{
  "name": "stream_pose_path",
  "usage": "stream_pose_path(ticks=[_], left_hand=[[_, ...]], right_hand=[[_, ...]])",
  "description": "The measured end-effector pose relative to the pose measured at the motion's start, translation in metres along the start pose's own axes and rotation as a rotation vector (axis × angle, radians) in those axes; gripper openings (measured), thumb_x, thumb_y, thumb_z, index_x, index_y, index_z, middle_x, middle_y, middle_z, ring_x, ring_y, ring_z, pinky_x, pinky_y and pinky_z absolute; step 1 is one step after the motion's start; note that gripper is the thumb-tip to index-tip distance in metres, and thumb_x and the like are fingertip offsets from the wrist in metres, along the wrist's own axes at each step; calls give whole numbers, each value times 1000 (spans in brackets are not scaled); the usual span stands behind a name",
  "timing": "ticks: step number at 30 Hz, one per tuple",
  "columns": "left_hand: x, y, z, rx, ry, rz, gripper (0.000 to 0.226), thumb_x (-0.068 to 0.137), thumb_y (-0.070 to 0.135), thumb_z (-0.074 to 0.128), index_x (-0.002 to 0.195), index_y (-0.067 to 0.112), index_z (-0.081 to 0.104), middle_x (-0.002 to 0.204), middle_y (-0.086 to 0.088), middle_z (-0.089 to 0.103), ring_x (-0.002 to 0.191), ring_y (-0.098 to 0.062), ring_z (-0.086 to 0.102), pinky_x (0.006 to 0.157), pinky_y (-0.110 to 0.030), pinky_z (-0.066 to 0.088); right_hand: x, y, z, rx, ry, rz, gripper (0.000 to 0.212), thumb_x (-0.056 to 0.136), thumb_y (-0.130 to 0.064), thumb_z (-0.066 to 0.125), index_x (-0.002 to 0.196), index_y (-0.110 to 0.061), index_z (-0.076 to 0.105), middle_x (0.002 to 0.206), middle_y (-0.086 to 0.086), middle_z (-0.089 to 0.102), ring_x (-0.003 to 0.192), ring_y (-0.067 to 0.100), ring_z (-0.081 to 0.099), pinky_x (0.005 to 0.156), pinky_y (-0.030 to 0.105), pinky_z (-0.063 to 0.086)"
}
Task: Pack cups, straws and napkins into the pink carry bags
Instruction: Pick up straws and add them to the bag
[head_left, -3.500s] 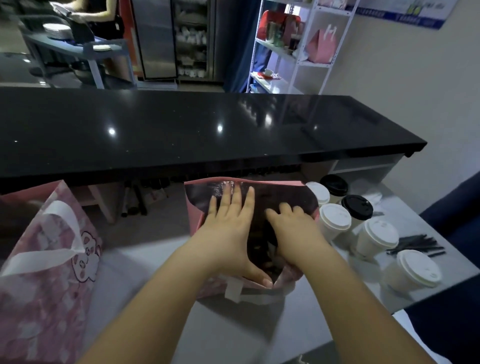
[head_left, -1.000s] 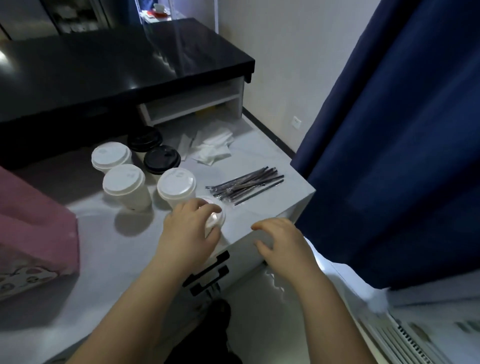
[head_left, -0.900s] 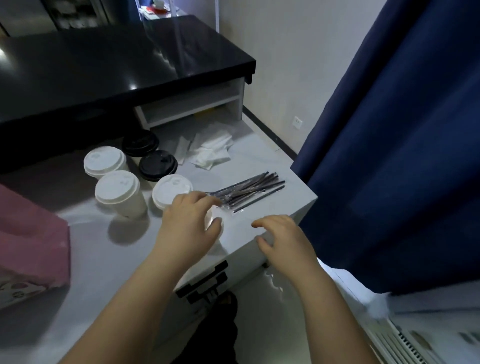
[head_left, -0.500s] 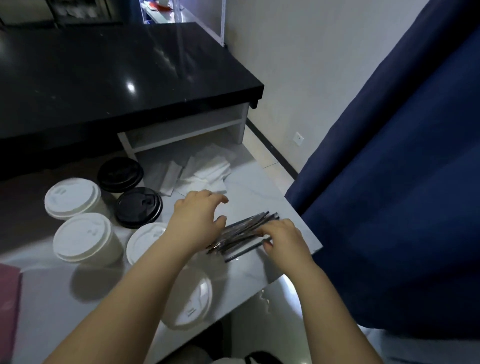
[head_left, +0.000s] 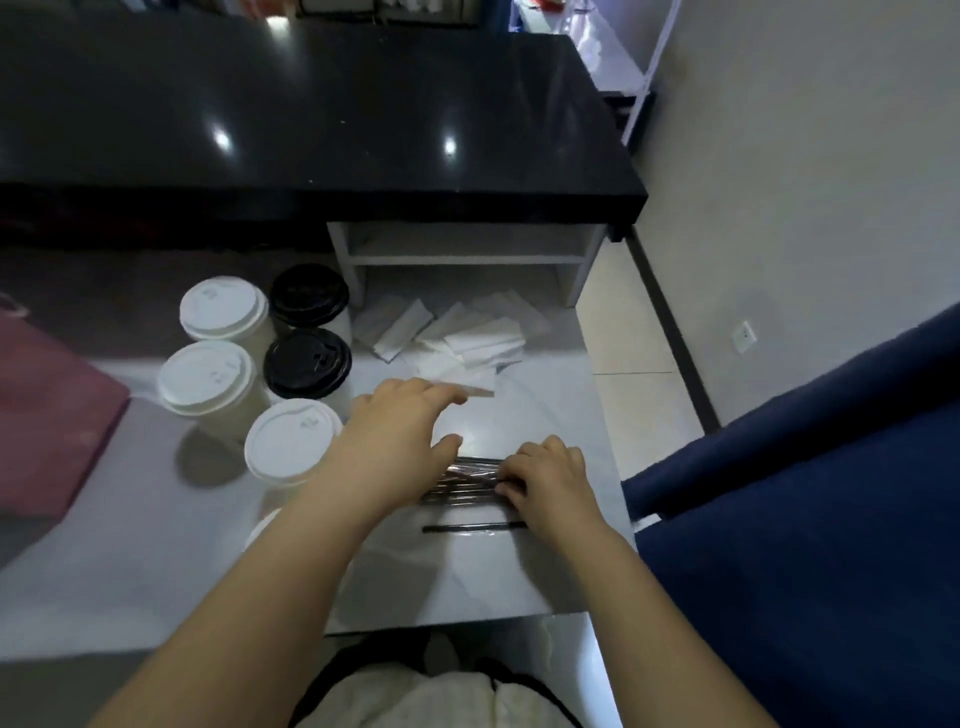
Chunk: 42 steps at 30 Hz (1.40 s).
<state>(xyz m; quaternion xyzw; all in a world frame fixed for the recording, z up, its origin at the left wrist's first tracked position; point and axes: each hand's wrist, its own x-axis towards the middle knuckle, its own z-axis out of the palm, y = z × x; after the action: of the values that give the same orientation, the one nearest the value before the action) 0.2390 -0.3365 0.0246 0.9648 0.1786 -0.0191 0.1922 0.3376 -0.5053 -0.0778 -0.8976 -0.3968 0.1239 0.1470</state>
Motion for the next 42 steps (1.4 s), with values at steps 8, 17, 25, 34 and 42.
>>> stream_pose_path(ticks=[8,17,25,34,42], left_hand=[[-46,25,35,-58,141,-203,36,87,28,60,123,28,61,122,6,60,118,-22,48,99,-41,38],[-65,39,56,57,45,-257,42,88,34,54,130,33,54,132,11,55,125,-19,41,100,-36,34],[-71,35,67,32,42,-283,41,90,34,52,131,34,52,131,12,53,127,-17,37,101,-36,33],[-79,36,56,-18,87,-206,42,92,35,50,134,35,50,131,16,51,127,-14,35,105,-34,30],[-78,14,-4,-156,442,-262,36,86,19,65,121,22,64,117,5,64,117,-23,49,101,-41,37]], right_hand=[[-5,22,-15,128,63,-138,7,93,-21,57,92,-19,64,77,-11,58,84,21,48,75,33,31],[28,17,-16,186,-22,-36,17,94,-22,55,106,-15,64,103,6,65,98,28,55,79,35,44],[41,-5,7,3,-63,-87,15,90,-19,56,91,-16,71,92,5,67,89,28,56,73,35,41],[48,-10,-9,83,110,17,13,93,-15,52,96,-9,63,103,9,57,96,29,47,79,37,39],[50,-51,-38,353,-3,-7,9,102,-27,35,94,-24,37,79,-2,49,69,18,48,51,29,30]])
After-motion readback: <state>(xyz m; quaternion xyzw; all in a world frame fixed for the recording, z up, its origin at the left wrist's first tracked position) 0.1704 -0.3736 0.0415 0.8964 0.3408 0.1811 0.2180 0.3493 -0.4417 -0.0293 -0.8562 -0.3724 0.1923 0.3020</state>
